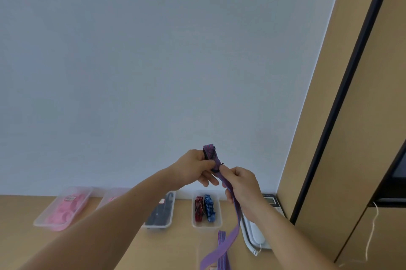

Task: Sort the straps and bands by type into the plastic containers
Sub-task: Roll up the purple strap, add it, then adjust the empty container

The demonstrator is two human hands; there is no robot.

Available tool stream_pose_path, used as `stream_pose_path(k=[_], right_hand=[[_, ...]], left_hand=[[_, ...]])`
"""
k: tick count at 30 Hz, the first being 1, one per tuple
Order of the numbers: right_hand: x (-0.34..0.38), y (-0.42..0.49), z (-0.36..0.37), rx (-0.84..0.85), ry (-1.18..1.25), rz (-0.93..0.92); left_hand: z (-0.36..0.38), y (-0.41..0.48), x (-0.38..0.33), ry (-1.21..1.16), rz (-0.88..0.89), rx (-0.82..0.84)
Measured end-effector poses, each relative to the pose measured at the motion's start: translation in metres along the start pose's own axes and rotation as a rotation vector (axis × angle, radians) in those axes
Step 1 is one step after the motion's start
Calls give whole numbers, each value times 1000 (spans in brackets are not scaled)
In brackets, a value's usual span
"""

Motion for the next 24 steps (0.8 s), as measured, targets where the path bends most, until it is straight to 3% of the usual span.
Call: stream_pose_path(k=[4,10,15,20,24], right_hand=[[-3,0,0,-32,-8,35],[1,-2,2,-22,-16,51],[13,-7,8,-21,74,-5],[16,-6,10,-53,78,-67],[13,-12,12,-10,182,-61]], left_hand=[[-1,5,-3,215,52,-69],[-2,1,-11,819,258,-246],[2,-1,-5,1196,299,-248],[13,-6,-14,1228,406,-214],[9,-11,-9,1002,499,-175]])
Point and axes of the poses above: each hand's wrist, its own y-axis towards the middle knuckle, its own z-axis out of the palm, x = y × z, the point moved 8 cm from there along y, towards the middle knuckle, and after that the axes turned 1 degree about -x, right-handed, at the moved point
